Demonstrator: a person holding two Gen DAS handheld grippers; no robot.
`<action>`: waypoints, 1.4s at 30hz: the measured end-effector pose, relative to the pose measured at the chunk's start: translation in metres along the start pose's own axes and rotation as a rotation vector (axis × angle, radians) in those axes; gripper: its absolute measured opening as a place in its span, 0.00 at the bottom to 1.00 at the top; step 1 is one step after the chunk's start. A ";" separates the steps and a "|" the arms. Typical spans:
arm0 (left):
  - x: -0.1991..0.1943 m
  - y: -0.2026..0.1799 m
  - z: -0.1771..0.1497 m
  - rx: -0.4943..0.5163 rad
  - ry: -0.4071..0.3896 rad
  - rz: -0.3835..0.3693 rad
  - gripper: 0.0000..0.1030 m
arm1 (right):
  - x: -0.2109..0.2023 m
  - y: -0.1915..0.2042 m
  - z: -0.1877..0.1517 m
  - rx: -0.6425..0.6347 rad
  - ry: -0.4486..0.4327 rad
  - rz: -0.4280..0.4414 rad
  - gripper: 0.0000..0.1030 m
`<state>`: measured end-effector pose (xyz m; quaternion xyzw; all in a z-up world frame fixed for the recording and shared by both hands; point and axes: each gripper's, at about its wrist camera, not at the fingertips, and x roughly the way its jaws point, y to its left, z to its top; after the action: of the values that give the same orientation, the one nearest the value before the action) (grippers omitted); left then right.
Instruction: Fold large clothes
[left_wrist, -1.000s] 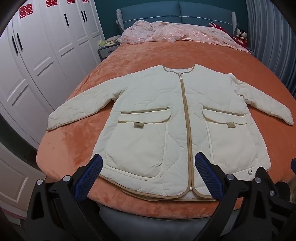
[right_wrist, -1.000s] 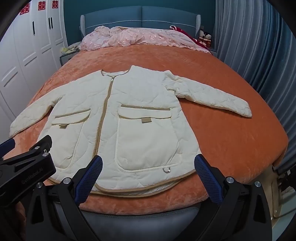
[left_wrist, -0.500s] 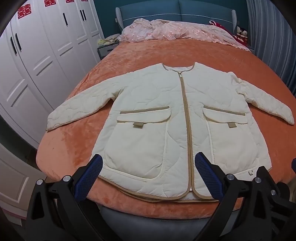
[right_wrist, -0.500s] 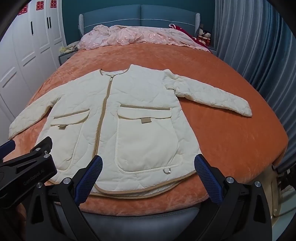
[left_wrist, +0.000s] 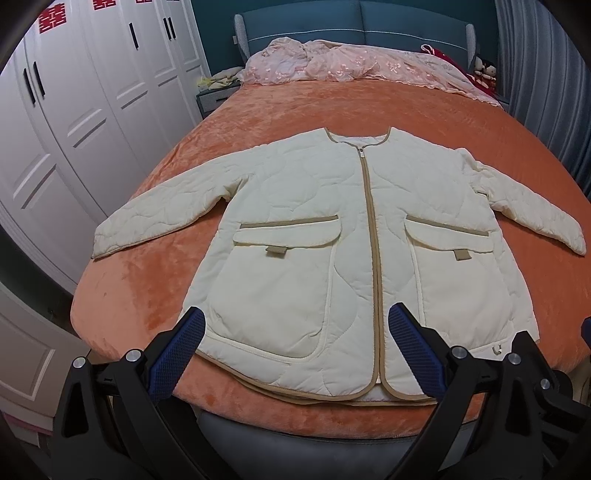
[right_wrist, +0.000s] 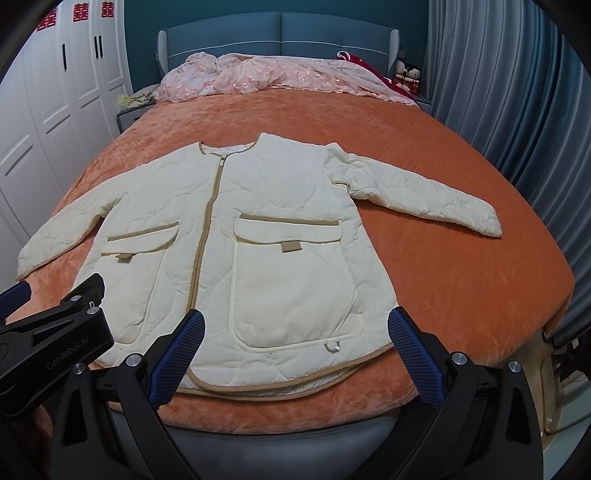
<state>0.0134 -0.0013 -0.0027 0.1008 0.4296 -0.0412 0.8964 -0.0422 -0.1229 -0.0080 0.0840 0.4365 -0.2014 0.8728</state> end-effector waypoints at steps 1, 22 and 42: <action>0.000 0.000 0.000 -0.001 0.001 0.000 0.94 | 0.000 0.000 0.000 -0.001 -0.001 -0.002 0.95; -0.008 0.005 0.001 -0.014 -0.006 -0.002 0.94 | -0.003 0.002 0.002 -0.006 -0.009 -0.005 0.95; -0.008 0.007 -0.002 -0.018 -0.002 -0.005 0.94 | -0.005 0.002 0.002 -0.006 -0.010 -0.005 0.95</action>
<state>0.0083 0.0062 0.0030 0.0915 0.4292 -0.0394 0.8977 -0.0423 -0.1200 -0.0027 0.0792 0.4331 -0.2029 0.8746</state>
